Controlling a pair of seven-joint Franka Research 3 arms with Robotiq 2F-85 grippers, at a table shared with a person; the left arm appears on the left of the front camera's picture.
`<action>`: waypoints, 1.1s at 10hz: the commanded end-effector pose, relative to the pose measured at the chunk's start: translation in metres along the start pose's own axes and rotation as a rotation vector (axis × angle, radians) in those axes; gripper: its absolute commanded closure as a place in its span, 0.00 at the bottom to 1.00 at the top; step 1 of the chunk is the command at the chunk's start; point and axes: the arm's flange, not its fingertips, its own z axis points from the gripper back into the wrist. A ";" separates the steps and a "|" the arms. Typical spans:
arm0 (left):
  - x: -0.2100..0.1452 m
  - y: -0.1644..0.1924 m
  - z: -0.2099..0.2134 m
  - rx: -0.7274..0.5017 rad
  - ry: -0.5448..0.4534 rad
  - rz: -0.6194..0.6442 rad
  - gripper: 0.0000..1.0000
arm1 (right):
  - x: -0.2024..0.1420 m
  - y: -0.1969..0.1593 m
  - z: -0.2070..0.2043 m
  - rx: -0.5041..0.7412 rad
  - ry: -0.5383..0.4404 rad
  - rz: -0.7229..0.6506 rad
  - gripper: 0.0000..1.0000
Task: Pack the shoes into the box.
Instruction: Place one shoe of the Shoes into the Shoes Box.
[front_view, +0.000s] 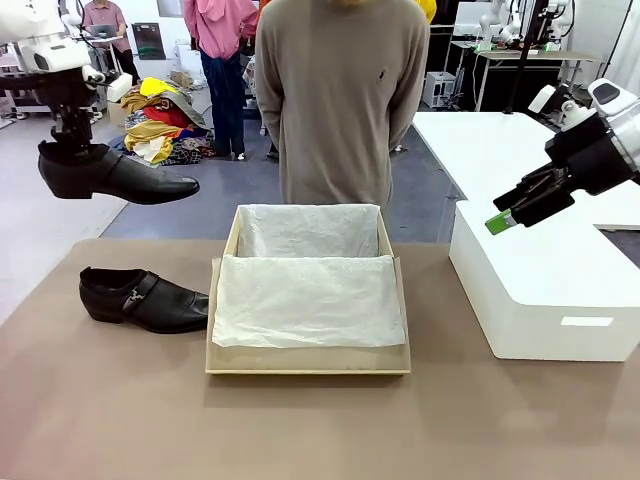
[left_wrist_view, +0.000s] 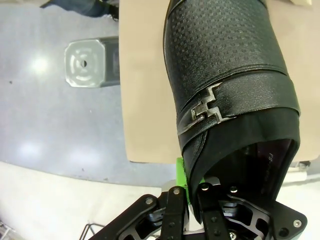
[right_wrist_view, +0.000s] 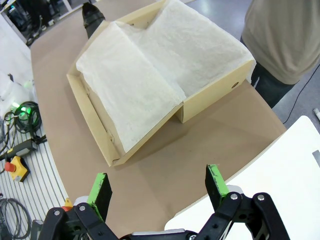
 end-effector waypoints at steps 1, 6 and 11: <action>0.001 -0.006 0.009 0.001 -0.026 0.030 1.00 | 0.000 -0.003 -0.002 0.013 -0.031 0.023 0.00; 0.000 0.000 0.000 0.000 0.000 0.000 1.00 | 0.000 -0.003 -0.002 0.013 -0.031 0.023 0.00; 0.060 -0.012 0.020 -0.007 0.003 0.029 1.00 | 0.000 -0.003 -0.002 0.013 -0.031 0.023 0.00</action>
